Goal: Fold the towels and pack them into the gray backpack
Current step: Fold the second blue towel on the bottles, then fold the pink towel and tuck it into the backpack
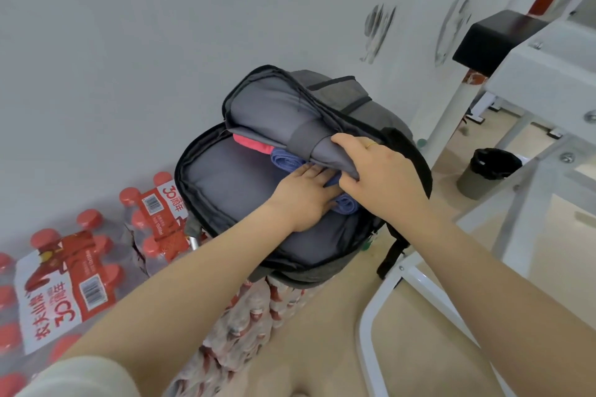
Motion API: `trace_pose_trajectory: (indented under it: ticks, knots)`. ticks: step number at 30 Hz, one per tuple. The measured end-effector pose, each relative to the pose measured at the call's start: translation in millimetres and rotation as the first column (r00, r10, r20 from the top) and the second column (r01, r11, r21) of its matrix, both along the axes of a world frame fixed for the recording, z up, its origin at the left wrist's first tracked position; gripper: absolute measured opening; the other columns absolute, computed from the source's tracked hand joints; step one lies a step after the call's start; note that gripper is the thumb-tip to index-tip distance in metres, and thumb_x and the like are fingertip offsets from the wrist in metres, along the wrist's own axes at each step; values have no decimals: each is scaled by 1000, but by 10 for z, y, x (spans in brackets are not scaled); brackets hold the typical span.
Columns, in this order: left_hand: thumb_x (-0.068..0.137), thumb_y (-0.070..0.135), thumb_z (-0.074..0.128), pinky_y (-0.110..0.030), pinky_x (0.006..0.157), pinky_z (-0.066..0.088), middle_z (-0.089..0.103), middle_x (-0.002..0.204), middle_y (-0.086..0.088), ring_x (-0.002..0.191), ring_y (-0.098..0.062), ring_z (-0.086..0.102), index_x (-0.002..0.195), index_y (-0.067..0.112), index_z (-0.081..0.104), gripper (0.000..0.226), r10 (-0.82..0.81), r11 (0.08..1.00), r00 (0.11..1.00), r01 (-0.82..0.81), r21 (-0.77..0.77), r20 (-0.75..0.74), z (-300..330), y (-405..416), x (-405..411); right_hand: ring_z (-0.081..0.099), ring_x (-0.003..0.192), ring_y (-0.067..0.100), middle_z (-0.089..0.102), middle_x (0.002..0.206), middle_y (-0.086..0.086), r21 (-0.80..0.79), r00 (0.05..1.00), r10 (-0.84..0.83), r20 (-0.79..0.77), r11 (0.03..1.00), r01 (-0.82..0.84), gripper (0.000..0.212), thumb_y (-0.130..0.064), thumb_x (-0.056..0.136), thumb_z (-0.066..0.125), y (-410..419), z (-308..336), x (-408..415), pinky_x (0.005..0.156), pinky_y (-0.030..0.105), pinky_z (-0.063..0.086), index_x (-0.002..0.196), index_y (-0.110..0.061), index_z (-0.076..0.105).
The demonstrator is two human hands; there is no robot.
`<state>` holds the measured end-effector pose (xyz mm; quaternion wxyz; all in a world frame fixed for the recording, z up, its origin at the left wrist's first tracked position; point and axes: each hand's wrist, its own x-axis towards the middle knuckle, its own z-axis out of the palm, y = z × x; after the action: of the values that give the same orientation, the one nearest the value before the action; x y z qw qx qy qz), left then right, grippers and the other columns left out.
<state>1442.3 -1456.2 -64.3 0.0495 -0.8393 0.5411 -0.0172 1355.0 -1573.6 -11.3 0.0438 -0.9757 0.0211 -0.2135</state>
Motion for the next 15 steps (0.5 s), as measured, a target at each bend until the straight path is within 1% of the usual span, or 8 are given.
trace_pose_trajectory:
  ticks: [1,2,3,4,8,11,13,15]
  knots:
    - [96,36,34,-38,113,23,36,147,-14,136,-31,33,138,14,40,48,-38,999,999,38,-33,11,16,94,-26,61,83,30,62,108,11,-2,1000,9,-4,1000,-9,52,-16,81,58,6,-34,-4,58,35,48,131,-15,47]
    - [92,35,37,-40,106,37,51,136,-15,126,-32,47,128,11,53,46,-81,993,997,82,-84,16,21,227,-61,62,83,30,62,107,12,-12,1000,18,-9,1000,-18,52,-16,79,61,18,-78,-13,57,34,49,129,-13,49]
    - [88,34,38,-40,97,46,61,124,-13,116,-31,57,118,10,62,45,-114,984,993,118,-133,39,9,396,-92,63,82,30,63,107,13,-25,1000,22,-18,999,-23,52,-15,77,64,35,-127,-24,56,34,50,126,-12,51]
    - [87,34,38,-39,91,50,66,117,-10,110,-28,61,111,11,67,44,-110,979,993,117,-169,50,-2,582,-117,64,81,31,64,106,14,-37,999,21,-24,999,-22,52,-15,74,68,53,-175,-33,55,35,51,123,-11,54]
    - [87,27,41,-35,82,55,71,100,-8,96,-26,67,101,7,70,37,17,953,1000,-9,-301,24,49,1149,-202,65,89,34,64,109,19,-89,994,5,-112,996,-15,58,-18,65,78,146,-380,-41,65,36,55,118,-8,59]
    - [87,24,43,-35,72,57,68,98,-10,86,-27,67,100,5,68,35,166,924,986,-159,-346,-9,63,1365,-217,62,96,37,63,111,21,-181,982,-42,-186,983,8,60,-25,64,81,256,-472,-62,74,41,54,117,-8,60]
    - [86,23,42,-35,71,56,68,99,-11,85,-29,66,102,3,67,36,239,897,970,-242,-369,-54,79,1483,-268,59,104,39,60,117,23,-204,973,-94,-209,978,51,59,-35,69,76,362,-424,-79,84,47,50,117,-7,59]
    - [86,23,42,-36,70,55,68,100,-12,85,-29,66,104,3,67,37,300,866,950,-310,-392,-89,110,1610,-355,53,115,39,55,127,22,-210,981,-109,-162,975,73,56,-41,77,64,518,-296,-99,96,49,42,118,-4,56]
